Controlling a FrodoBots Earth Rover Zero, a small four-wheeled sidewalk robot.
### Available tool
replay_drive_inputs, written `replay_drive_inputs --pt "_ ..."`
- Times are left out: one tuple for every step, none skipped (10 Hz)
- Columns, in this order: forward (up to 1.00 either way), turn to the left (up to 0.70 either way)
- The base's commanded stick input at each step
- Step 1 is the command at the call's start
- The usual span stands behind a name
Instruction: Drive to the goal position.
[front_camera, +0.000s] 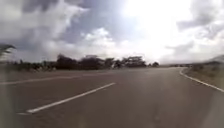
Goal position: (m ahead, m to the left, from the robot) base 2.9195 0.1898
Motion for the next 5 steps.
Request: replay_drive_inputs --pt "1.00 -0.05" --pt "1.00 -0.10" --pt "1.00 -0.14" --pt "1.00 -0.19" --pt "1.00 -0.23"
